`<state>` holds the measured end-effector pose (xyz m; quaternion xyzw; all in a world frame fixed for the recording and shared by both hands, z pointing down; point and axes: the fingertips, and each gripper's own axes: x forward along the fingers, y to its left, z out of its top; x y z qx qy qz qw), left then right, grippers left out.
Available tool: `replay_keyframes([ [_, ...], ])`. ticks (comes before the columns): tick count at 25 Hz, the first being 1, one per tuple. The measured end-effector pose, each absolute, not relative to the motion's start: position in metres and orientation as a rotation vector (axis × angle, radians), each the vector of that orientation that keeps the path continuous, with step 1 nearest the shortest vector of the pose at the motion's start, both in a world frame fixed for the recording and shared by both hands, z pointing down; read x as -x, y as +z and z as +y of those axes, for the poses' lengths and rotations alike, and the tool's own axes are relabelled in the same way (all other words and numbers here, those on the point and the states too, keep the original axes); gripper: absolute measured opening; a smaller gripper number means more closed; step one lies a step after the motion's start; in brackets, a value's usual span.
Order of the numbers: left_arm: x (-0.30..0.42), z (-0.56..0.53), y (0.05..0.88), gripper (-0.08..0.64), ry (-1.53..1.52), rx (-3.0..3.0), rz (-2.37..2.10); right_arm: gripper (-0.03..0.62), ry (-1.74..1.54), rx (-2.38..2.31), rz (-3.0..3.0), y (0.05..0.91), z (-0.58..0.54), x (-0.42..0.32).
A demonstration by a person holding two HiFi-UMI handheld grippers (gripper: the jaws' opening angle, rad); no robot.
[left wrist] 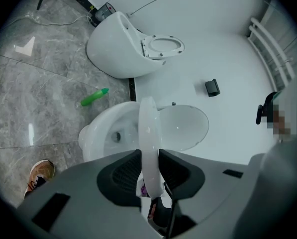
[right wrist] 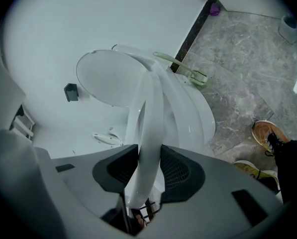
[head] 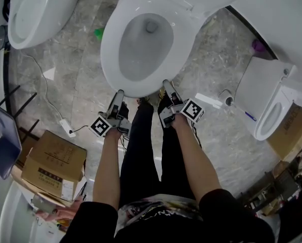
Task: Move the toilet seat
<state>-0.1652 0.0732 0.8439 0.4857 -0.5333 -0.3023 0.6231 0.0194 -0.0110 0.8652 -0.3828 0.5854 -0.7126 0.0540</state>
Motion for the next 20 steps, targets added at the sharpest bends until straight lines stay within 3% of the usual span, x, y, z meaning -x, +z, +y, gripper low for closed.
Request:
replay_keyframes([
  [20,0.149,0.004,0.704,0.146,-0.708,-1.312,-1.062,0.147,-2.096,1.120,1.581,0.752,-0.045,-0.029],
])
